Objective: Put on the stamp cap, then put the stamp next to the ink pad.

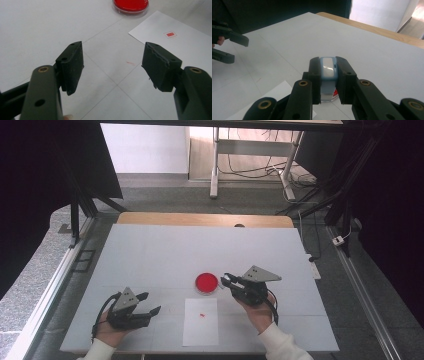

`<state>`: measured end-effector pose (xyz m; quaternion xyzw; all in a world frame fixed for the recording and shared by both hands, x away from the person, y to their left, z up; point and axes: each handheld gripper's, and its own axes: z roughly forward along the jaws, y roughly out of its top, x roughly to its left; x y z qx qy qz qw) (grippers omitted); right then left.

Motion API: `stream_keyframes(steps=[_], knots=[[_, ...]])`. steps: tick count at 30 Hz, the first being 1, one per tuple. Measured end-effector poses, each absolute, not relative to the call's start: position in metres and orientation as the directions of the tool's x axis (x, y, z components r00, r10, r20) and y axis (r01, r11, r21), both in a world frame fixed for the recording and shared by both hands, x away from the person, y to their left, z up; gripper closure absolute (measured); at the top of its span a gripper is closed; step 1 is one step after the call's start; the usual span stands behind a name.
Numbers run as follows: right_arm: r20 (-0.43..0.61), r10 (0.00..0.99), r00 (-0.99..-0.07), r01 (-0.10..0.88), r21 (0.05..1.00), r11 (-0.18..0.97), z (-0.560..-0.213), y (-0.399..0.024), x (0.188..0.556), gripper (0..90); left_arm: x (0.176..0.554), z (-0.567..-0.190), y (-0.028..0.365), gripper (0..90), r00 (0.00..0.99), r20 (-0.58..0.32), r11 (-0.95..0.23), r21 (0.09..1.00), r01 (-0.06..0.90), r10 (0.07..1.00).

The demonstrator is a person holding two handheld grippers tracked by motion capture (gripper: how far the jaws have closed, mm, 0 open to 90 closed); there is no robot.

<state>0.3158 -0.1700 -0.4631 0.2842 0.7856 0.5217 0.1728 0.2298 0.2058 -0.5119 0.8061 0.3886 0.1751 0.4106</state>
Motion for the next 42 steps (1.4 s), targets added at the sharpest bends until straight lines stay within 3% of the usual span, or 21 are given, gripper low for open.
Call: stream_keyframes(steps=[18, 42], knots=[[0.008, 0.647, -0.762, 0.268, 0.914, 0.304, -0.464, -0.175, 0.323, 75.0, 0.229, -0.517, 0.208, 33.7, 0.632, -0.037, -0.363, 0.791, 0.492, 0.774], [-0.048, 0.67, -0.741, 0.346, 0.827, 0.442, -0.498, -0.16, 0.362, 74.8, 0.231, -0.52, 0.207, 33.5, 0.638, -0.039, -0.373, 0.783, 0.498, 0.769]])
